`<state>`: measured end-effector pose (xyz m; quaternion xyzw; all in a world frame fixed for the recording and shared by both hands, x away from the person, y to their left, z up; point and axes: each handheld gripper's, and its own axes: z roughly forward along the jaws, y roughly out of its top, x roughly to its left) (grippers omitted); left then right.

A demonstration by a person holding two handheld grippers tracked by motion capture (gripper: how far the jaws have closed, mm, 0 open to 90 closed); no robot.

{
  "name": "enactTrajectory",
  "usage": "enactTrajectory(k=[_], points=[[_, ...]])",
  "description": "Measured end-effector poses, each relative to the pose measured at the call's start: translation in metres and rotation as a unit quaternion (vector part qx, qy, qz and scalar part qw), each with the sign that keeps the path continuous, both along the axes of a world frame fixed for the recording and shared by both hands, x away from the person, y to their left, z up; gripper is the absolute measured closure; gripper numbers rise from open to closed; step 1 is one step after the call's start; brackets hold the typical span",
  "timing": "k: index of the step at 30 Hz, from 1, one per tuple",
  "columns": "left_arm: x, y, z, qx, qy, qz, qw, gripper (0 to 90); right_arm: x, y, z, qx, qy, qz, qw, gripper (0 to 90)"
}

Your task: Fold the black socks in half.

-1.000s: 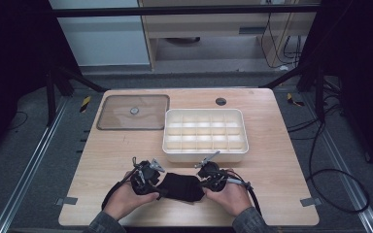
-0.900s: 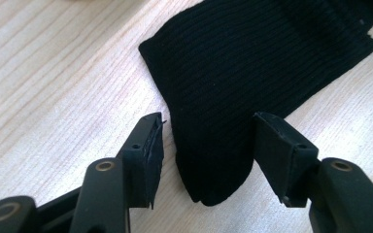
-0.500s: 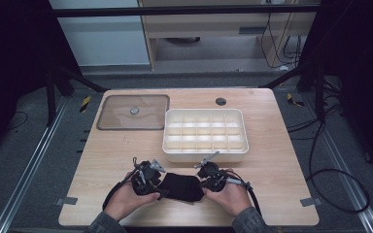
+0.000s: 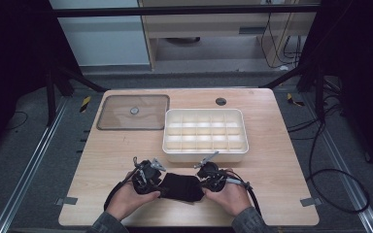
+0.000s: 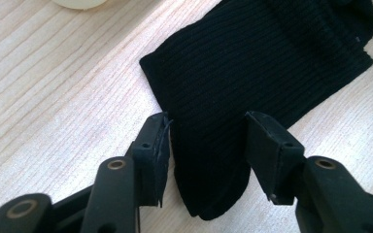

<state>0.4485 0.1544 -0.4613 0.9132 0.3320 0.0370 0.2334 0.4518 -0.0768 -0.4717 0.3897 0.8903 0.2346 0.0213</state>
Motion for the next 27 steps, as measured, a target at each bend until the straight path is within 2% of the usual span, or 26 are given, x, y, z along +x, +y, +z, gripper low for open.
enactTrajectory(k=[7, 16, 23, 27], points=[[0.0037, -0.0005, -0.0074, 0.002, 0.010, 0.001, 0.9999, 50.0, 0.0000, -0.0001, -0.0001, 0.001, -0.001, 0.002, 1.0000, 82.1], [0.0052, 0.0035, -0.0083, 0.005, 0.021, -0.001, 0.9998, 46.9, -0.0001, 0.0000, -0.0002, 0.001, 0.000, 0.002, 1.0000, 82.1], [0.0051, 0.0061, -0.0097, -0.002, 0.037, -0.008, 0.9993, 51.5, 0.0001, 0.0001, -0.0002, 0.000, 0.002, 0.000, 1.0000, 82.1], [0.0051, 0.0069, -0.0073, -0.005, 0.033, -0.006, 0.9994, 51.5, 0.0002, 0.0002, -0.0002, 0.000, 0.002, 0.000, 1.0000, 82.1]])
